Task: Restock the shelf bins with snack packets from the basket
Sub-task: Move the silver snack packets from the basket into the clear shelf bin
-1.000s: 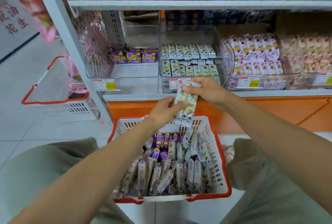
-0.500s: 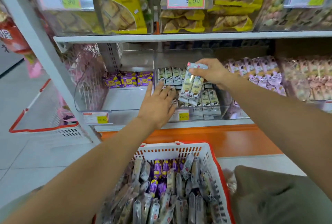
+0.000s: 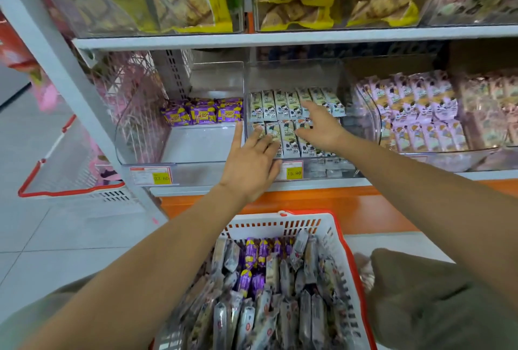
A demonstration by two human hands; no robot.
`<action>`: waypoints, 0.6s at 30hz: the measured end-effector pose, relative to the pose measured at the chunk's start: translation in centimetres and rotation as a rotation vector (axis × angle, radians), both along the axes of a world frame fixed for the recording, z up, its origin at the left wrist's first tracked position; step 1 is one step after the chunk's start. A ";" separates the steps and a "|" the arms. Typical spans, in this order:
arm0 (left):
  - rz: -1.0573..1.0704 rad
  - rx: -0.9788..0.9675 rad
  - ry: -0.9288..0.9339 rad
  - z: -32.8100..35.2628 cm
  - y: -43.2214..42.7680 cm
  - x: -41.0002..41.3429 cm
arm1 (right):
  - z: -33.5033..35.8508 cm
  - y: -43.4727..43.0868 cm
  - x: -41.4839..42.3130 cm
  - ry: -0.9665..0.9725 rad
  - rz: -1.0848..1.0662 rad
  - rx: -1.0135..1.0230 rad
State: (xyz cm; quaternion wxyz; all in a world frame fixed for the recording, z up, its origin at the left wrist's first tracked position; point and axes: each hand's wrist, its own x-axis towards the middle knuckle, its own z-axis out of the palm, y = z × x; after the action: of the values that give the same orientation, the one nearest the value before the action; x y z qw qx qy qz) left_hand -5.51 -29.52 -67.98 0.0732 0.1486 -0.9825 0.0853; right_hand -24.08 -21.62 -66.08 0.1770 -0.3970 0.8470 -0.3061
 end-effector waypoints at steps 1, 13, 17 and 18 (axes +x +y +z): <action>0.007 0.002 -0.002 0.0 0.1 0.0 | 0.0 0.5 0.4 0.027 0.012 0.015; 0.036 0.044 0.018 0.1 1.5 0.9 | -0.1 3.6 2.7 0.094 0.121 0.003; -0.165 0.047 0.350 -0.1 2.9 2.5 | 0.3 5.2 5.0 0.163 0.038 -0.384; -0.178 0.057 0.414 -0.3 3.6 3.0 | 0.4 5.8 6.0 0.162 0.039 -0.456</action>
State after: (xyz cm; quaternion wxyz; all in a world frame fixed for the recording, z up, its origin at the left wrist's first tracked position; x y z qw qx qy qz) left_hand -2.52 -25.91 -68.27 0.2761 0.0777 -0.9578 0.0183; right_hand -18.10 -15.77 -65.69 0.0201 -0.4660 0.7596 -0.4532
